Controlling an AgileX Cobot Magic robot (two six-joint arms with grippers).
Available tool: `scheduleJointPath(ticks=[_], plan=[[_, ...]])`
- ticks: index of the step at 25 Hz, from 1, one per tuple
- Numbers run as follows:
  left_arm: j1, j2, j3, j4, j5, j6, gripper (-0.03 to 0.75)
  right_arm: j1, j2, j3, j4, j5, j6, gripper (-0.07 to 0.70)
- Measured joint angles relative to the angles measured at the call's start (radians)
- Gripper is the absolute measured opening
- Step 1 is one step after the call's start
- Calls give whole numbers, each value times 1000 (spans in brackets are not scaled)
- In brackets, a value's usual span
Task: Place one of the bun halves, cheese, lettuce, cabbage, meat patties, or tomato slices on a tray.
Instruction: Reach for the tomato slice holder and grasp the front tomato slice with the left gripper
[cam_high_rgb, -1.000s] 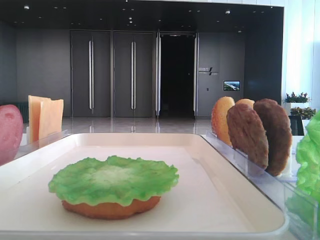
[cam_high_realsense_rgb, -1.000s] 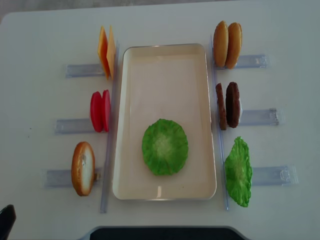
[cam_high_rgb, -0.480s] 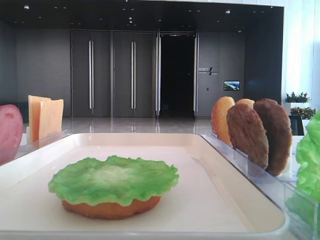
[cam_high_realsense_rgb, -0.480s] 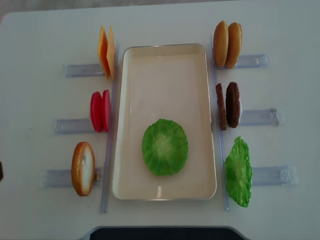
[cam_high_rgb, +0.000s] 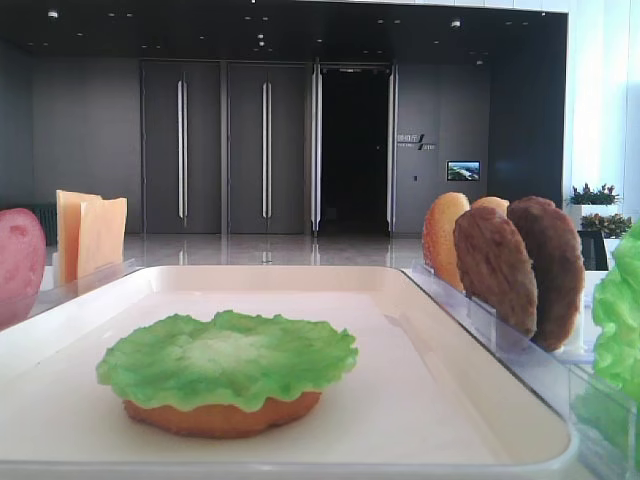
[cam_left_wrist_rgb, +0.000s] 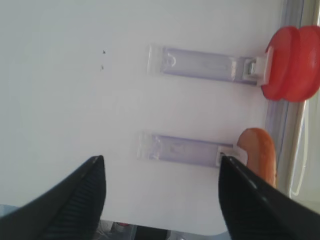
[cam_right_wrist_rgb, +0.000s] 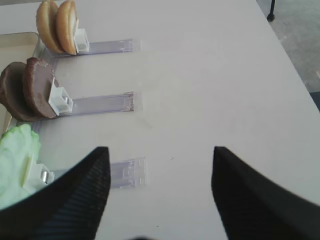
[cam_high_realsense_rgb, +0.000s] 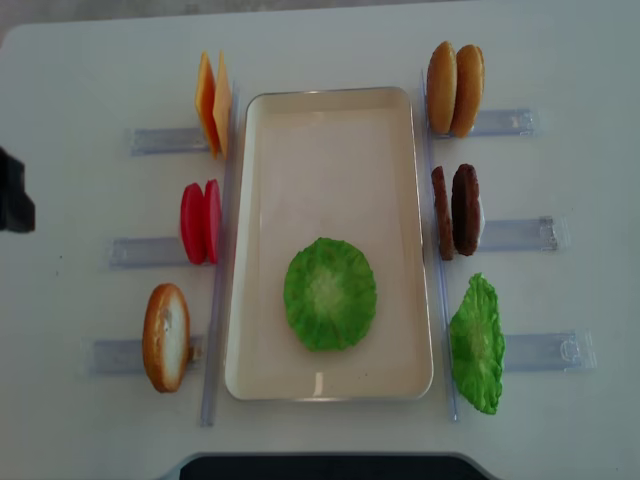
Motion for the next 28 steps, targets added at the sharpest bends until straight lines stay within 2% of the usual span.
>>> scheduleJointPath(ticks=[7, 11, 23, 26, 28], plan=[[0, 220, -200, 0, -5, -28, 534, 0, 0, 0, 0, 0, 0, 424], [0, 296, -263, 0, -7, -35, 534, 0, 0, 0, 0, -1, 0, 424], [0, 352, -274, 3, -8, -52, 534, 0, 0, 0, 0, -3, 0, 424], [-36, 352, -274, 20, -8, -54, 534, 0, 0, 0, 0, -3, 0, 424], [-92, 352, -274, 36, -8, -62, 534, 0, 0, 0, 0, -3, 0, 424]])
